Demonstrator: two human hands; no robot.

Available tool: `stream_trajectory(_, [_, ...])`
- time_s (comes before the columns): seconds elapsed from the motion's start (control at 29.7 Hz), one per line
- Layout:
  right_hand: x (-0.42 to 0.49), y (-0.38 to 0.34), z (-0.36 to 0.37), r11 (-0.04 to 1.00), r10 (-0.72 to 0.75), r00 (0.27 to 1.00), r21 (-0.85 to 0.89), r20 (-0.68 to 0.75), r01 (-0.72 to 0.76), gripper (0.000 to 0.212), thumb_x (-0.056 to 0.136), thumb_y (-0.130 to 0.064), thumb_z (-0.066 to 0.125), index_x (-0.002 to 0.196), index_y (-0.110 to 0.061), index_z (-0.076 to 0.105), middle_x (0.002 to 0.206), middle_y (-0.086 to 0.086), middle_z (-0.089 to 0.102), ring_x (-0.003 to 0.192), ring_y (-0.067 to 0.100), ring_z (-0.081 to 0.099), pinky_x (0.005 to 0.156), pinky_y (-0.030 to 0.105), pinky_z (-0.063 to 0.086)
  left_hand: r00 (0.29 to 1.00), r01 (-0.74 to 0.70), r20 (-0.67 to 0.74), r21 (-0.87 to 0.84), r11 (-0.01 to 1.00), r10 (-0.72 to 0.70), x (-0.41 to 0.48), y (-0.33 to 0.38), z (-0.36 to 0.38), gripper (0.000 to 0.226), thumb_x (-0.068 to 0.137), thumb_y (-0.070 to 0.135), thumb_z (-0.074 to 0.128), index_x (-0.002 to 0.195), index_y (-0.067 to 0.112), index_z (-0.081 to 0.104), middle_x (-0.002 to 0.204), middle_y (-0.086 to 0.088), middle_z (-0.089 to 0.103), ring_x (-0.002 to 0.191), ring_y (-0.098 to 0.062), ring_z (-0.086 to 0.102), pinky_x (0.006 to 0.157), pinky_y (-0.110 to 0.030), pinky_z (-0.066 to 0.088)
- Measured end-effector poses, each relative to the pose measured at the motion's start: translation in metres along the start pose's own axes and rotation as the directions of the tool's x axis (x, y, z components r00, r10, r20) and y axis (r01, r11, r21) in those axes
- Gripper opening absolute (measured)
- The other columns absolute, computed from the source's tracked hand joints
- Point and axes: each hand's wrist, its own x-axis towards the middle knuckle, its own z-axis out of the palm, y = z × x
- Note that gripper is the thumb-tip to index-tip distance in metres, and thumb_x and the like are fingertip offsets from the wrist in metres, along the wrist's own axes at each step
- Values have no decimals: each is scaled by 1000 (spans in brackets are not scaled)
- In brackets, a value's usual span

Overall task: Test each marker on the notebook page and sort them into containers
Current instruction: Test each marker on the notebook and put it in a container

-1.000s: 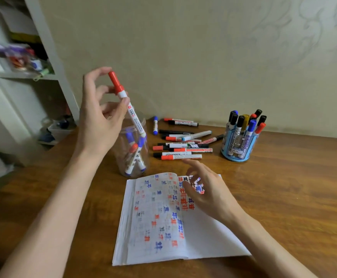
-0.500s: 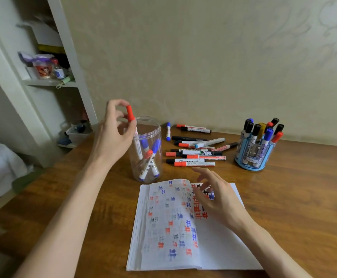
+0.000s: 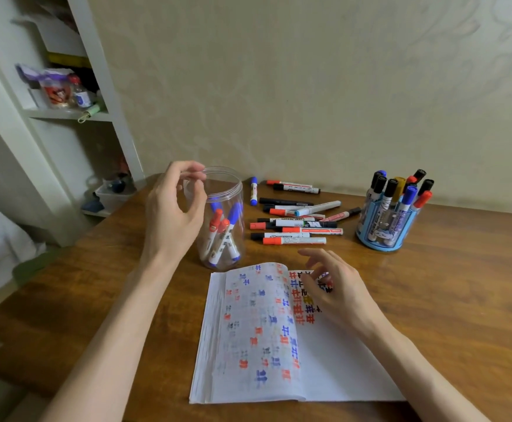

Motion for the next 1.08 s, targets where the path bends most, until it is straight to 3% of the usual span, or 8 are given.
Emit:
stream_trajectory(0.1, [0, 2, -1, 1000, -7, 1000, -10, -6, 7, 42, 99, -21, 69, 138, -32, 62, 116, -13, 64, 95, 2, 66, 78, 16, 58, 979, -79, -188, -16, 997, 75, -17, 11, 10, 16, 97, 1, 57, 111, 2, 65, 107, -7, 68, 103, -14, 63, 89, -23, 51])
stream_trajectory(0.17, [0, 3, -2, 1000, -10, 1000, -12, -9, 9, 40, 99, -20, 69, 137, -31, 63, 117, -13, 65, 97, 2, 66, 78, 15, 58, 974, -120, -205, -94, 988, 99, -32, 21, 21, 15, 95, -5, 57, 106, -1, 66, 100, -9, 67, 95, -16, 64, 80, -22, 50])
stream_trajectory(0.34, [-2, 5, -4, 1000, 3, 1000, -11, -16, -3, 36, 99, -20, 69, 133, -32, 65, 116, -14, 63, 96, -1, 65, 74, 10, 54, 982, -100, 147, -149, 984, 122, -57, 36, 57, 17, 97, 4, 62, 111, 11, 68, 96, 5, 69, 85, -10, 67, 65, -21, 54])
stream_trajectory(0.54, [-3, 7, -11, 1000, 9, 997, -28, -81, -11, 30, 97, -15, 69, 125, -28, 71, 106, -14, 65, 91, 3, 67, 76, 21, 61, 858, 91, 500, 77, 993, -117, -66, 21, 111, 33, 98, 18, 65, 130, 28, 61, 125, 11, 67, 110, -1, 63, 91, -27, 59])
stream_trajectory(0.64, [-5, 10, -16, 999, 27, 994, -38, -104, -31, 28, 98, -13, 68, 123, -24, 72, 106, -11, 66, 91, 3, 67, 75, 22, 62, 824, 103, 528, 216, 971, -205, -70, 17, 133, 40, 99, 18, 65, 138, 26, 58, 138, 5, 61, 128, -11, 56, 103, -31, 50])
stream_trajectory(0.77, [-7, 11, -20, 998, 42, 993, -40, -106, -46, 26, 99, -15, 68, 124, -23, 73, 109, -9, 67, 92, 6, 68, 75, 22, 62, 839, 17, 497, 386, 922, -223, -70, 12, 147, 47, 98, 22, 67, 144, 25, 54, 144, 1, 57, 136, -19, 50, 110, -37, 42])
stream_trajectory(0.94, [-7, 9, -22, 998, 43, 992, -47, -119, -48, 22, 99, -17, 69, 120, -22, 74, 110, -7, 68, 93, 7, 68, 73, 18, 60, 810, -12, 522, 472, 881, -268, -64, 3, 154, 44, 94, 25, 73, 136, 24, 59, 130, -2, 65, 121, -20, 61, 104, -43, 47])
stream_trajectory(1.08, [-8, 10, -21, 994, 90, 990, -52, -108, -96, 19, 100, -22, 68, 119, -21, 74, 108, -8, 69, 92, 8, 69, 71, 18, 60, 822, 133, 476, 371, 919, -311, -66, 7, 154, 28, 96, 24, 71, 123, 24, 67, 123, 1, 70, 111, -16, 65, 100, -41, 52])
